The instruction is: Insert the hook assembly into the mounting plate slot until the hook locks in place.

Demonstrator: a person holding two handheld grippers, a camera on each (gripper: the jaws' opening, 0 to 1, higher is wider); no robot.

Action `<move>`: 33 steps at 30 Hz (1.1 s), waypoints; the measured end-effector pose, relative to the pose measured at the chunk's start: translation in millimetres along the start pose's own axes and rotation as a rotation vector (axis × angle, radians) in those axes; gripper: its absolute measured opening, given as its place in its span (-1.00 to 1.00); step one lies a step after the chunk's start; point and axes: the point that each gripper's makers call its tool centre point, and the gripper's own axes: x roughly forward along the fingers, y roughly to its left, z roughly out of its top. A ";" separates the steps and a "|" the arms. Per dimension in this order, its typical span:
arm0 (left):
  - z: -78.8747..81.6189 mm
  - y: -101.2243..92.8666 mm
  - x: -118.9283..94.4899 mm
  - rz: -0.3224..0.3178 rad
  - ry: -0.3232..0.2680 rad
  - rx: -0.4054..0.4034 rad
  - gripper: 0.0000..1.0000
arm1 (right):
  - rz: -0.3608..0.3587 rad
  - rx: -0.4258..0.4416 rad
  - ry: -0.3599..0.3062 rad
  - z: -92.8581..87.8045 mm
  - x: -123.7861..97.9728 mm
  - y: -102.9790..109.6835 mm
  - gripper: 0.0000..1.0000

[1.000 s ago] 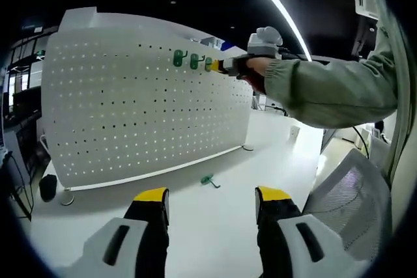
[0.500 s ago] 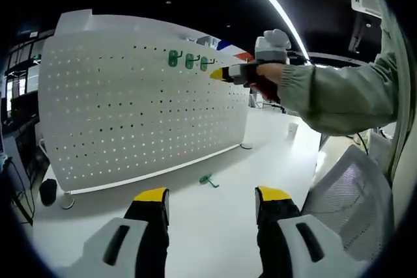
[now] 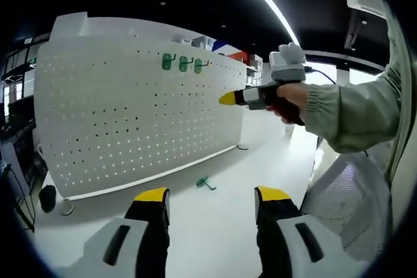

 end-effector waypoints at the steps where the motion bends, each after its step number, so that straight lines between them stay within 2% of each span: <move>1: 0.9 -0.4 0.0 -0.001 -0.001 0.002 0.09 | 0.004 -0.001 0.011 -5.1 -2.8 1.8 -0.32; 6: 3.3 -3.1 0.6 -0.011 -0.003 0.011 0.08 | 0.020 0.017 0.054 -28.7 -17.8 10.2 -0.30; 17: 8.3 -8.6 0.1 -0.026 -0.007 0.036 0.08 | 0.049 0.037 0.110 -59.6 -44.1 25.9 -0.27; 33: 11.3 -13.5 -0.1 -0.034 -0.007 0.055 0.07 | 0.073 0.074 0.162 -83.2 -74.7 35.8 -0.21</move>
